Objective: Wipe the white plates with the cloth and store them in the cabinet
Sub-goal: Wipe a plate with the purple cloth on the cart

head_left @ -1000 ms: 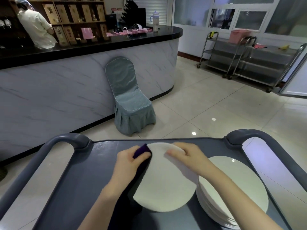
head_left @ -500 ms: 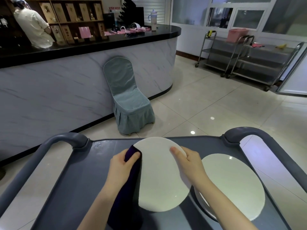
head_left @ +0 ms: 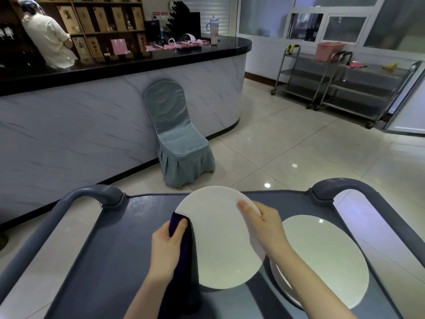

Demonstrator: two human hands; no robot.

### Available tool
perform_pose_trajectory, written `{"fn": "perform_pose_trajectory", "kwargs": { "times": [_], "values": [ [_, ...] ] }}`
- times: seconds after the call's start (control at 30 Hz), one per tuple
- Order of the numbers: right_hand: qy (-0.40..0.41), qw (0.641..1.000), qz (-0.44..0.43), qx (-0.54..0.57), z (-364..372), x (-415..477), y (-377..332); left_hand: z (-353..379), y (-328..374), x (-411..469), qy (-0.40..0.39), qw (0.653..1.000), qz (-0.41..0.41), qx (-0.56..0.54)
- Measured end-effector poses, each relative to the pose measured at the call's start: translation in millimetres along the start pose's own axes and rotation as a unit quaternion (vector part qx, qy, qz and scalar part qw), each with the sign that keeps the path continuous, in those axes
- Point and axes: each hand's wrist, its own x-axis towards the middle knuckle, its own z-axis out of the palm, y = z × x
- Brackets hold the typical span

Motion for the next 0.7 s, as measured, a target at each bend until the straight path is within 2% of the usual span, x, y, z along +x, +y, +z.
{"fn": "perform_pose_trajectory", "kwargs": {
  "times": [0.1,0.17,0.23,0.27,0.37,0.43,0.5,0.53,0.6,0.63,0.7],
  "values": [
    [-0.085,0.989,-0.063,-0.102,-5,4,-5,-6,11,10,-0.079,0.989,0.088,0.084],
    [-0.155,0.971,-0.093,-0.157,-2,4,-9,-4,18,20,-0.157,0.963,0.143,0.168],
    [-0.193,0.96,-0.109,-0.172,1,4,-10,1,21,24,-0.211,0.94,0.159,0.216],
    [-0.192,0.959,-0.116,-0.17,1,5,-11,3,20,24,-0.211,0.941,0.157,0.212],
    [-0.134,0.976,-0.106,-0.134,-5,9,-15,8,19,22,-0.127,0.974,0.123,0.141],
    [-0.067,0.991,-0.073,-0.093,-9,10,-14,9,16,18,-0.05,0.993,0.081,0.074],
    [0.018,1.0,-0.019,-0.001,-3,3,-13,13,11,11,0.009,1.0,0.011,-0.026],
    [0.07,0.995,0.017,0.073,6,-3,-11,18,7,5,0.035,0.996,-0.033,-0.079],
    [0.168,0.955,0.084,0.227,27,-14,-7,29,-2,-6,0.089,0.978,-0.108,-0.152],
    [0.197,0.937,0.102,0.268,36,-19,-2,33,-6,-9,0.111,0.97,-0.131,-0.171],
    [0.183,0.944,0.11,0.25,44,-26,4,35,-10,-10,0.129,0.963,-0.146,-0.185]
  ]
}}
